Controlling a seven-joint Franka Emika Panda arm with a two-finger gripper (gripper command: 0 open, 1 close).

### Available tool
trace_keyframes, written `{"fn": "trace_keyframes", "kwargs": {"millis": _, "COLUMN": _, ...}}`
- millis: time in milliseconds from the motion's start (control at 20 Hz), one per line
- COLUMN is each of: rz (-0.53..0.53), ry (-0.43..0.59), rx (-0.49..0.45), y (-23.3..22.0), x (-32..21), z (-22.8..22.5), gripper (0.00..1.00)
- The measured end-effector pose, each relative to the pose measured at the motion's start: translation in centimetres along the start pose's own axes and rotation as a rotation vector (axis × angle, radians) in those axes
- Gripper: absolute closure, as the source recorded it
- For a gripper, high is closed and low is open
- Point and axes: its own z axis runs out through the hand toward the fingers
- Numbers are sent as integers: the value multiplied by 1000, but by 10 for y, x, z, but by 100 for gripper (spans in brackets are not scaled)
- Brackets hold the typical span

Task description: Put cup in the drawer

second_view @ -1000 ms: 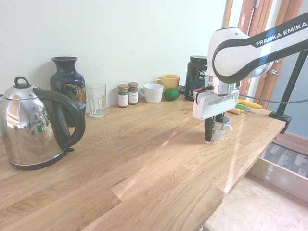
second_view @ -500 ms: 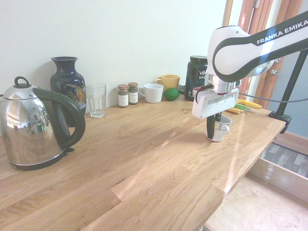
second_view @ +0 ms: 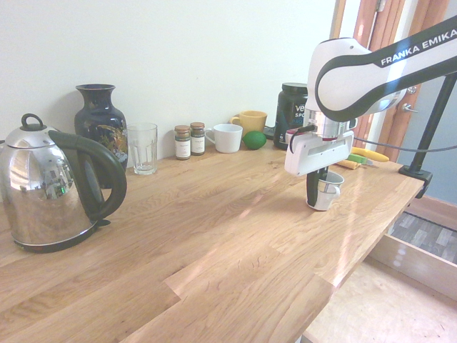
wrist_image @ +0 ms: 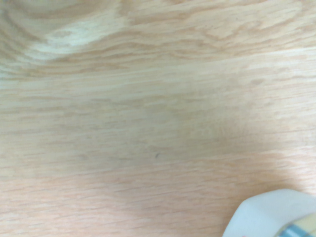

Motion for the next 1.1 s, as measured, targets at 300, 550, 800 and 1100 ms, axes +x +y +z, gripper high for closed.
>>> {"fn": "trace_keyframes", "kwargs": {"millis": 300, "rz": -5, "ry": 11, "rx": 13, "y": -1, "x": -4, "z": -15, "gripper": 100}}
{"fn": "trace_keyframes", "kwargs": {"millis": 550, "rz": -3, "ry": 20, "rx": 26, "y": 11, "x": -12, "z": -38, "gripper": 100}}
{"fn": "trace_keyframes", "kwargs": {"millis": 800, "rz": -40, "ry": 25, "rx": 35, "y": 31, "x": -35, "z": -67, "gripper": 100}}
{"fn": "trace_keyframes", "kwargs": {"millis": 1100, "rz": -74, "ry": 23, "rx": 32, "y": 81, "x": -78, "z": -88, "gripper": 100}}
